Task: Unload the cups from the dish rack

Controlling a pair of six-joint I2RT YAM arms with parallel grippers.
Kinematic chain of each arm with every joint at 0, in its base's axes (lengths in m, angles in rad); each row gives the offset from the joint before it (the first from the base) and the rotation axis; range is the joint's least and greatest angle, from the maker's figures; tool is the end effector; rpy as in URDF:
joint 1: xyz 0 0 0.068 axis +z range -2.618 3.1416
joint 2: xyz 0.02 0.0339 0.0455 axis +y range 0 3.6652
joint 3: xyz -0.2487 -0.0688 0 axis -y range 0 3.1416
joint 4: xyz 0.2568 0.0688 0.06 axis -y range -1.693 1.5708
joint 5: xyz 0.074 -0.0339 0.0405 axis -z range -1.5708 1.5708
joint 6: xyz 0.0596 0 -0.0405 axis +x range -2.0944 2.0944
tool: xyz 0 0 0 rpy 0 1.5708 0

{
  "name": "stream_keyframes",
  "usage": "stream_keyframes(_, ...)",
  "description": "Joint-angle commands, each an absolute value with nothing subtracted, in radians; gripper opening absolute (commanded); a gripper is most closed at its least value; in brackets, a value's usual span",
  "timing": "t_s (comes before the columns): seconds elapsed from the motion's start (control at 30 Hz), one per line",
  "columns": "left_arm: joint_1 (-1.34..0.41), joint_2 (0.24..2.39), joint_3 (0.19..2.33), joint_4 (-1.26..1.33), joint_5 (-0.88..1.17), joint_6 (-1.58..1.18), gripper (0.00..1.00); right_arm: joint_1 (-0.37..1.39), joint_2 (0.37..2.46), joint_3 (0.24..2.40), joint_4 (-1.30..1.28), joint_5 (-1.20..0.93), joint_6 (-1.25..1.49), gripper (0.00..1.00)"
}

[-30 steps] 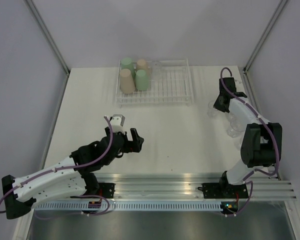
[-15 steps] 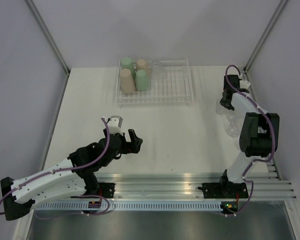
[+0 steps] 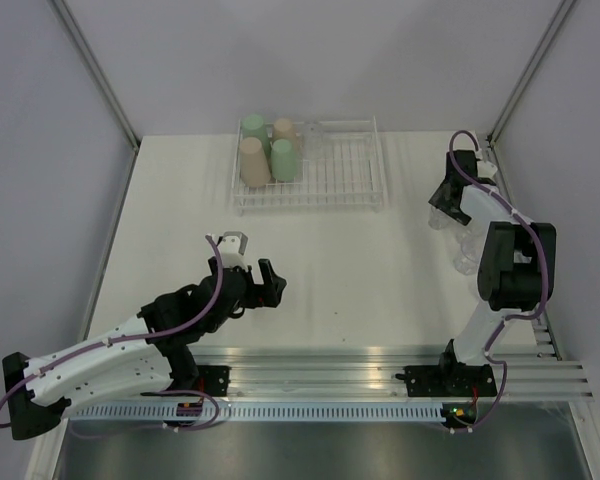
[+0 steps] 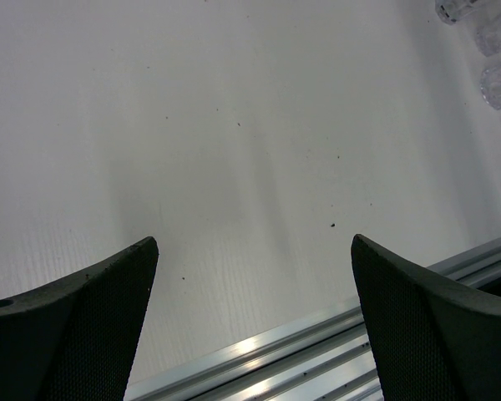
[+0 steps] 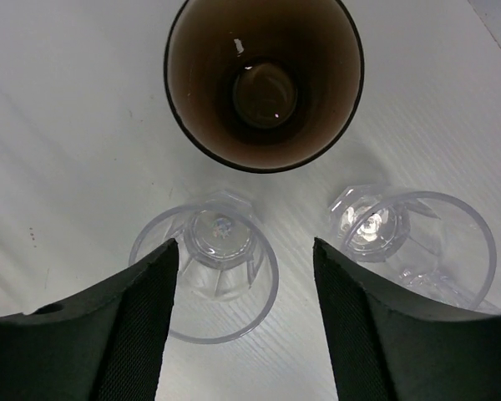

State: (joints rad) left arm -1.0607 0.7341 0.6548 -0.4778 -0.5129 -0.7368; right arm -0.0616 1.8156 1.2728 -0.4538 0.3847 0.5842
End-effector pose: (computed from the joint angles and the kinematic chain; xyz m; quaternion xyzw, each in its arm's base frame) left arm 0.1246 -0.1629 0.2530 0.0148 0.8545 -0.2294 0.4659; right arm 0.3992 -0.0470 0.1650 0.3501 0.8756 -0.1053 0.3159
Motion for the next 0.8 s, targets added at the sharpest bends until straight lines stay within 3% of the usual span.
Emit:
stream_keyframes(0.0,-1.063,0.733,0.680,-0.476,-0.508,-0.744,1.00,-0.063,1.744,1.286,-0.400,0.321,0.583,0.71)
stream_keyframes(0.27,-1.063,0.773,0.693,-0.476,-0.511,-0.733,1.00,0.006,1.531,1.270,-0.403,0.123,0.551,0.82)
stream_keyframes(0.53,-1.063,0.752,0.699,-0.453,-0.511,-0.693,1.00,0.219,1.293,1.184,-0.353,-0.040,0.462,0.87)
stream_keyframes(0.57,-1.063,0.747,0.706,-0.443,-0.508,-0.678,1.00,0.247,1.272,1.168,-0.339,-0.085,0.448,0.98)
stream_keyframes(0.77,-1.063,0.721,0.770,-0.434,-0.554,-0.568,1.00,0.448,1.151,0.997,-0.307,-0.124,0.454,0.98)
